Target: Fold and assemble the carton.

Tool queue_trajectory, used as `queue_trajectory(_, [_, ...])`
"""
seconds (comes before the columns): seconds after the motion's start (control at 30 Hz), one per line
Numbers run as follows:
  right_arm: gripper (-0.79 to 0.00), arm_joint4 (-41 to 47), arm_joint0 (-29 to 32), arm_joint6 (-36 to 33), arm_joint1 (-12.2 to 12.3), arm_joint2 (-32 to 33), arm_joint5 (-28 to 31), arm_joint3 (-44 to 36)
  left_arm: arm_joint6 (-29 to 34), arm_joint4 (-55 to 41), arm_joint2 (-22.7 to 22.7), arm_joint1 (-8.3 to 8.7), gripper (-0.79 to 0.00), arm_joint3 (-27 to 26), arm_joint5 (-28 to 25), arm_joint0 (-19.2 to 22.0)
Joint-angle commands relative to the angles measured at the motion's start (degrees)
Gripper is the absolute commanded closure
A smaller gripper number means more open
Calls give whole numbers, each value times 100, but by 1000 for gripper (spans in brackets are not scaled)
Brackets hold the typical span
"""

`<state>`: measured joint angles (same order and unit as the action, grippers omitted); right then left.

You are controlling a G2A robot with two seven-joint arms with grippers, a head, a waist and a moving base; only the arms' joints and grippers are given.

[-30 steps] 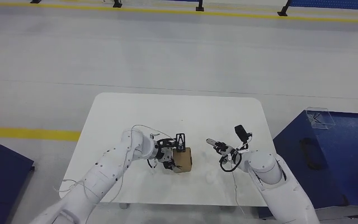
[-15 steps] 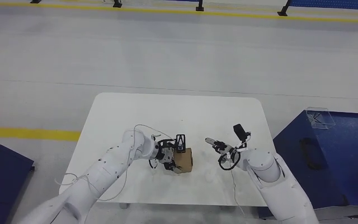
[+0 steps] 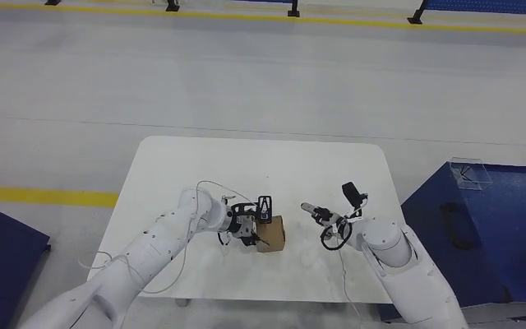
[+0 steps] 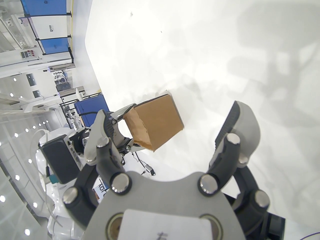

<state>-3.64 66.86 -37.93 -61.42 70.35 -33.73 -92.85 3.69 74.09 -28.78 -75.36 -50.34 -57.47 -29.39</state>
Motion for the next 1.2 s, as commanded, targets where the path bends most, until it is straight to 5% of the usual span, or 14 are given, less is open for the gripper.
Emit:
queue_trajectory(0.0, [-785, 48, 15, 24, -2, 24, 43, -3, 13, 4, 0, 0, 0, -10, 29, -16])
queue_trajectory(0.23, [-785, 1143, -49, -209, 8, 678, -89, 284, 197, -1164, -100, 71, 0, -326, -53, -59])
queue_trajectory(0.43, [-785, 1871, -156, -655, 27, 982, -272, 684, 338, -4145, 234, 243, 0, -109, -53, 16])
queue_trajectory(0.53, [-785, 2014, -217, -892, 50, 1038, -315, 856, 1783, -6566, 602, 256, 0, -46, -53, 107])
queue_trajectory(0.6, [-785, 2045, -233, -966, 54, 1031, -323, 891, 2306, -7208, 698, 254, 0, 91, -53, 106])
queue_trajectory(0.67, [-785, 2050, -289, -1091, 70, 1023, -305, 974, 4088, -9064, 882, 194, 0, 710, 13, 321])
queue_trajectory(0.73, [-785, 2073, -320, -1158, 79, 1004, -292, 1023, 5316, -10258, 1012, 93, 0, 980, 1003, 523])
queue_trajectory(0.87, [-785, 2048, -367, -1218, 96, 935, -304, 1034, 6497, -10724, 1273, -74, 0, 1457, 2184, 790])
queue_trajectory(1.17, [-785, 2026, -442, -1229, 117, 798, -421, 960, 6953, -10508, 1569, -497, 0, 2369, 2640, 888])
